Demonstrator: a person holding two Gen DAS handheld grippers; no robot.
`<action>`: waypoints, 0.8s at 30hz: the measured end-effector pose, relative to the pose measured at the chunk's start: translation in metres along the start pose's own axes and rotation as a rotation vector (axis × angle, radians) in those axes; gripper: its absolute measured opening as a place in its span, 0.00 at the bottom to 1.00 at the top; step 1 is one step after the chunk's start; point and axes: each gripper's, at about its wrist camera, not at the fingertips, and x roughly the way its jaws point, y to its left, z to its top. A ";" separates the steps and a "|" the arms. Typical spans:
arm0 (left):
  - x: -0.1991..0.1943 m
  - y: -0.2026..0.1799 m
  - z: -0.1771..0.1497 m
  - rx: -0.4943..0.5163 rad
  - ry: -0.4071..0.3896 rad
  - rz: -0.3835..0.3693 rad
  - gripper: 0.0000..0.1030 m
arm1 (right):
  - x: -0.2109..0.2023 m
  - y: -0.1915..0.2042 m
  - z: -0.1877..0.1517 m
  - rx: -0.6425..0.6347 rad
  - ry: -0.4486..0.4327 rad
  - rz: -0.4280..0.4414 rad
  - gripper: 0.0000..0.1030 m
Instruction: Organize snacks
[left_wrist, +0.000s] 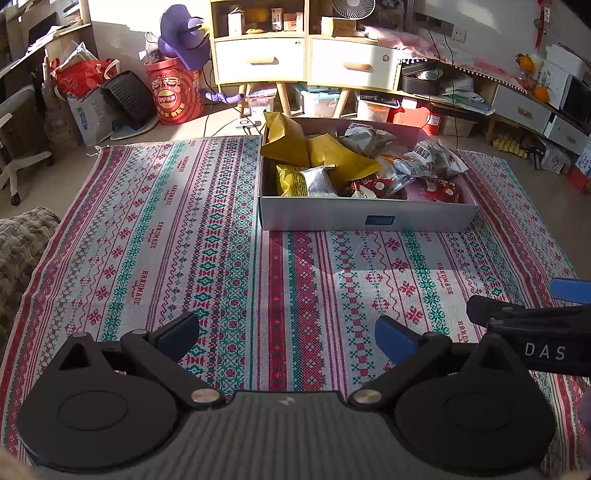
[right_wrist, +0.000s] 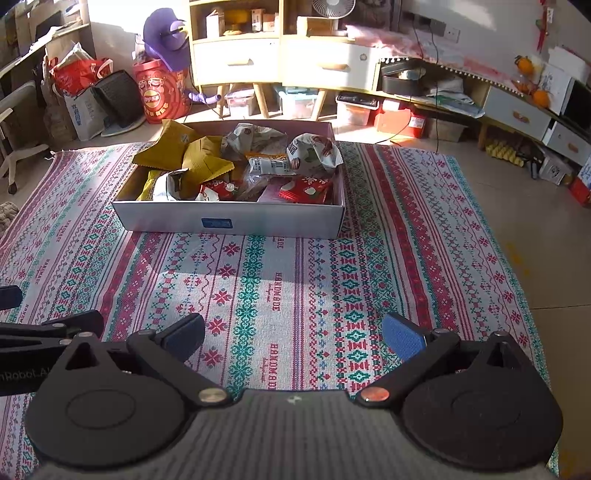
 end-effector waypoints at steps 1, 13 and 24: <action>0.000 0.001 0.000 -0.003 0.001 0.001 1.00 | 0.000 0.001 0.000 -0.003 -0.002 -0.003 0.99; 0.002 0.001 0.000 -0.007 0.005 0.001 1.00 | 0.000 -0.001 0.000 0.003 0.002 -0.001 0.99; 0.002 0.001 -0.001 -0.009 0.009 0.000 1.00 | 0.000 -0.001 -0.001 0.002 0.003 -0.001 0.99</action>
